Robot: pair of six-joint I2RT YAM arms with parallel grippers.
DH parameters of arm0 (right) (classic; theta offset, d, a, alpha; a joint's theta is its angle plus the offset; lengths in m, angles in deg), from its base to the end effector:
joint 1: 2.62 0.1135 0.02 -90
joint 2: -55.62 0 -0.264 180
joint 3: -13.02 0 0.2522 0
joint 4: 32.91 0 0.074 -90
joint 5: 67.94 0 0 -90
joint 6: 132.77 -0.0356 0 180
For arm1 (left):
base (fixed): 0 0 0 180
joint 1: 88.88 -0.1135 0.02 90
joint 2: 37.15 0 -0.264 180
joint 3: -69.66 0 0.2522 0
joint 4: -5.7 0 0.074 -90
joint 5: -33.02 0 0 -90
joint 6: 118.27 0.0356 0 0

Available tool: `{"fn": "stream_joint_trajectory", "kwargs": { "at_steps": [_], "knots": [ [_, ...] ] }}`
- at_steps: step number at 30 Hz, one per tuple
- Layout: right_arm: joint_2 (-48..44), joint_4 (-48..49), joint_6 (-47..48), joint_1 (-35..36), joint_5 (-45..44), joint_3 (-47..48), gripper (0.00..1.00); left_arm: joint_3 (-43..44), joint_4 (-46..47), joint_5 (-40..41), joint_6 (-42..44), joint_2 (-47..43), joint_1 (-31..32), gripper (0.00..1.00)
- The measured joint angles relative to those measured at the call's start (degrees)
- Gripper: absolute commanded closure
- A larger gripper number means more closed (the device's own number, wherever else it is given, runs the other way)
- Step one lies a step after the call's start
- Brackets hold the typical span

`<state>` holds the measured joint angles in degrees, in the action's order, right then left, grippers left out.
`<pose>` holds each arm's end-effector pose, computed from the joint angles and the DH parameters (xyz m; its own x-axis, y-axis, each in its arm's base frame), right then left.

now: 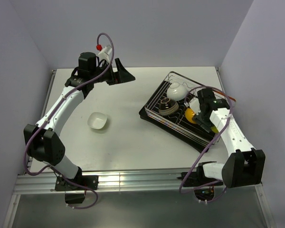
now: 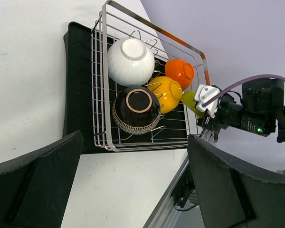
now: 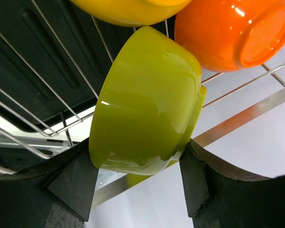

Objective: Load the bowls into the dish rack

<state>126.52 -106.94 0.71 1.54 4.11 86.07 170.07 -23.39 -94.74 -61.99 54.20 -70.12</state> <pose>0.2194 0.0050 0.2699 -0.7061 -0.7077 -0.0241 -0.6330 0.6461 -0.4265 0.3445 -0.1400 0.3822 -0.7133 -0.2212 -0.6650 0.4845 0.5299 -0.6960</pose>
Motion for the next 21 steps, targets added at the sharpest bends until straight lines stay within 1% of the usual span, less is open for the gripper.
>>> {"fn": "stream_joint_trajectory", "kwargs": {
  "at_steps": [6, 7, 8, 9, 11, 12, 13, 15, 19, 21],
  "knots": [
    [-0.11, 1.03, 0.31, 2.49, -1.84, -2.19, 1.00, 0.00, -0.02, 0.00, 0.00, 0.00, -0.17, 0.03],
    [-0.11, 1.03, 0.26, 2.71, -1.99, -2.32, 0.92, 0.00, -0.02, 0.02, 0.00, 0.00, -0.20, 0.03],
    [-0.11, 1.03, 0.24, 2.86, -2.08, -2.36, 0.88, 0.00, -0.02, 0.02, 0.00, 0.00, -0.20, 0.02],
    [-0.09, 1.01, 0.20, 3.04, -2.16, -2.36, 0.81, 0.00, -0.02, 0.02, 0.00, 0.00, -0.22, 0.03],
    [-0.09, 0.94, -0.11, 3.21, -2.21, -2.36, 0.62, 0.00, -0.04, 0.02, 0.02, 0.00, -0.20, 0.03],
    [-0.07, 0.85, -0.15, 3.26, -2.19, -2.36, 0.48, 0.00, -0.02, 0.02, 0.02, 0.00, -0.20, 0.03],
    [-0.04, 0.68, -0.35, 3.37, -2.16, -2.36, 0.43, 0.00, -0.02, 0.02, 0.02, 0.00, -0.20, 0.02],
    [-0.04, 0.26, -0.59, 3.63, -2.05, -2.36, 0.37, 0.00, -0.02, 0.02, 0.02, 0.00, -0.20, 0.02],
    [0.02, -0.70, -1.05, 3.96, -1.31, -2.36, 0.34, 0.00, -0.02, 0.02, 0.02, 0.00, -0.22, 0.02],
    [0.13, -1.20, -1.40, 4.11, -0.81, -2.36, 0.29, 0.00, -0.07, 0.04, 0.02, 0.00, -0.22, 0.02]
  ]
}}
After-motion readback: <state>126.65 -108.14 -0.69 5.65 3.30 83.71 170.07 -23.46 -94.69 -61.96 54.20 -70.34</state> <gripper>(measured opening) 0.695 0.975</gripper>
